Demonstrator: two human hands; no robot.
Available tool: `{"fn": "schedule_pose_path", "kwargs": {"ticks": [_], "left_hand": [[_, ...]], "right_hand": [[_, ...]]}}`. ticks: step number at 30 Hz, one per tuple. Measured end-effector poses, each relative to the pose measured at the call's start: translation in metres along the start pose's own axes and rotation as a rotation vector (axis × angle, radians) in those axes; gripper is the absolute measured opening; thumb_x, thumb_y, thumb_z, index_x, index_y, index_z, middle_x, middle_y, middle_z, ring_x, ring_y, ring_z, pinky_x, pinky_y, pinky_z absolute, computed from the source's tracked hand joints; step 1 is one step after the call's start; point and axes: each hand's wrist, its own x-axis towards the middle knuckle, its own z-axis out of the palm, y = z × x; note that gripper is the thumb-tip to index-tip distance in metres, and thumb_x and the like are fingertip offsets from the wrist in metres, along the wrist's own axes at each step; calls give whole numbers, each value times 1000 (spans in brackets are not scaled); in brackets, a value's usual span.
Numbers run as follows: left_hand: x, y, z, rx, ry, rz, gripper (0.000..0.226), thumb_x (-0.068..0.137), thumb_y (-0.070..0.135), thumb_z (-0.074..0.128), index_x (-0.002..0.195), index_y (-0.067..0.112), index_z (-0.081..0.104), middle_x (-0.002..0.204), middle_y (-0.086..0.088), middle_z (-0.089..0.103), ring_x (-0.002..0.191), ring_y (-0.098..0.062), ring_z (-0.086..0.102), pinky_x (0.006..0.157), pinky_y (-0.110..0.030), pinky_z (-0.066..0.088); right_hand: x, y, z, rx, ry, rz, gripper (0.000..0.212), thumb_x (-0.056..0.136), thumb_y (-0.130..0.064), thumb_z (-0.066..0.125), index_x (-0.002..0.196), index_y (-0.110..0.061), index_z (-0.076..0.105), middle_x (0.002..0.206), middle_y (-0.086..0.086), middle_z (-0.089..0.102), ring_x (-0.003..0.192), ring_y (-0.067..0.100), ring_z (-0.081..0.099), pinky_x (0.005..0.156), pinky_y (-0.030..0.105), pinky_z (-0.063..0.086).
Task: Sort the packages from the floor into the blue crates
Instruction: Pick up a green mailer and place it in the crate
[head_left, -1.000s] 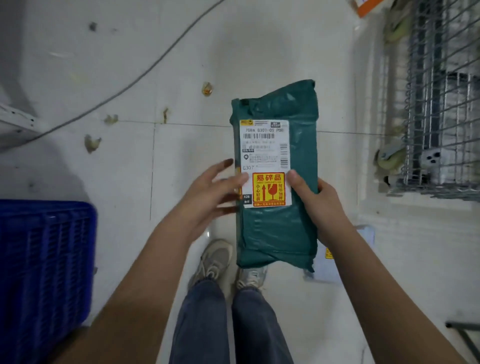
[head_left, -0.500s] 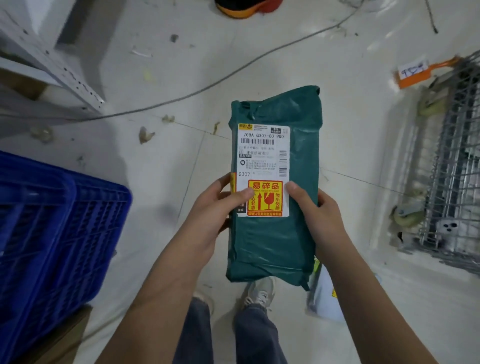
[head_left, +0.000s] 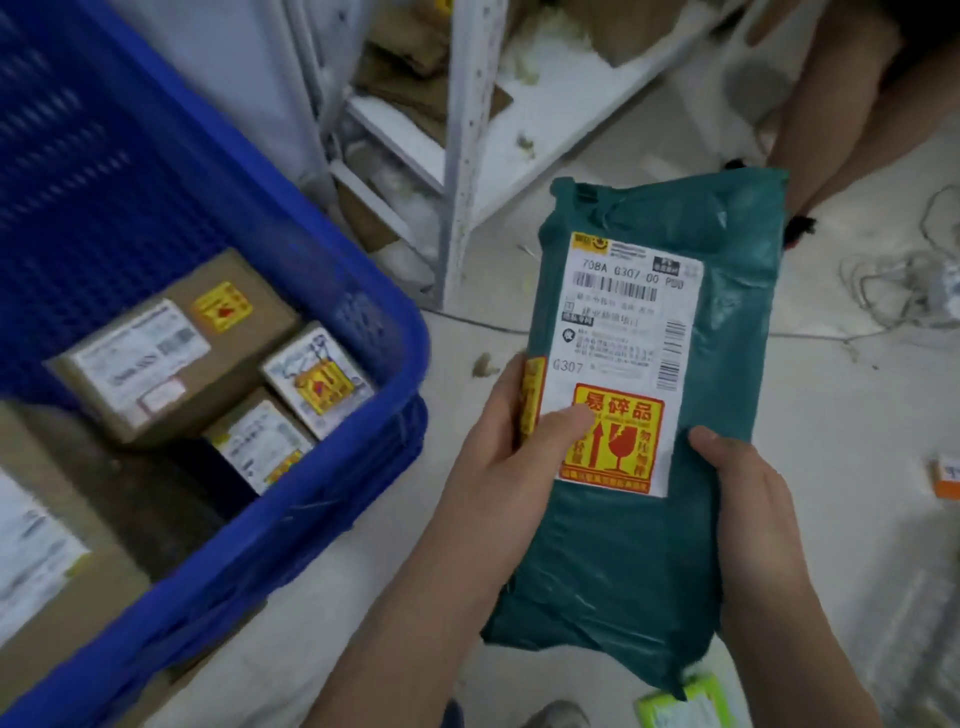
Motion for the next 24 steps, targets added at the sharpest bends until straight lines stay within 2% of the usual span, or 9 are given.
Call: {"fn": "schedule_pose_path", "kwargs": {"ticks": [3,6,8,11,14,17,19,21,24], "left_hand": [[-21,31,-24,-53,44,72,40,89,34,56,80,72,53,91,36,67,82,11,66,59,-6,51],[-43,49,-52,-80,89,143,33,88,38,57,95,70,50,99,35,66,87,11,65,63,-3,49],[-57,54,-75,-112,146,166,30,86,41,58,99,66,51,99,33,67,86,11,65,62,-2,48],[-73,59,-111,-160,210,182,25,84,43,60,105,57,55,97,30,68,83,12,65,58,-2,47],[-84,64,-147,-187,292,187,32,77,44,62,108,50,57,90,32,69,76,15,64,52,-4,48],[-86,72,-181,-171,368,187,29,77,40,62,106,43,62,88,30,70,74,16,63,51,-2,45],[-83,73,-203,-160,421,191,27,79,38,63,107,38,63,86,30,70,72,18,62,49,2,41],[-80,76,-225,-124,499,188,38,77,42,64,115,36,59,90,25,70,74,15,62,51,0,43],[-72,86,-260,-92,665,192,68,75,44,68,135,28,42,106,14,65,88,0,65,69,-17,54]], "right_hand": [[-19,-32,35,-41,-76,-49,22,76,-43,53,74,-36,74,73,-1,75,60,16,72,56,31,49],[-35,-47,68,-89,-196,-87,41,59,-52,55,88,-29,74,83,4,76,72,23,73,66,42,54],[-43,-54,92,-119,-221,-128,42,59,-51,56,89,-29,75,84,4,76,74,23,73,68,44,54],[-53,-62,131,-176,-244,-195,24,64,-43,57,79,-35,75,75,-1,76,63,16,72,57,35,52],[-56,-69,168,-215,-318,-235,15,71,-36,59,70,-37,73,67,-5,74,54,10,69,42,25,49],[-58,-75,204,-264,-426,-282,15,78,-34,63,67,-37,72,66,-6,73,53,7,68,38,15,46],[-54,-79,227,-314,-508,-305,26,86,-29,60,64,-35,72,64,-8,73,50,6,67,37,14,44],[-47,-85,249,-392,-574,-315,27,85,-30,60,61,-35,72,61,-10,72,48,3,65,36,11,42],[-34,-96,285,-492,-736,-321,11,68,-45,63,68,-39,72,70,-9,74,55,5,69,41,12,46]]}}
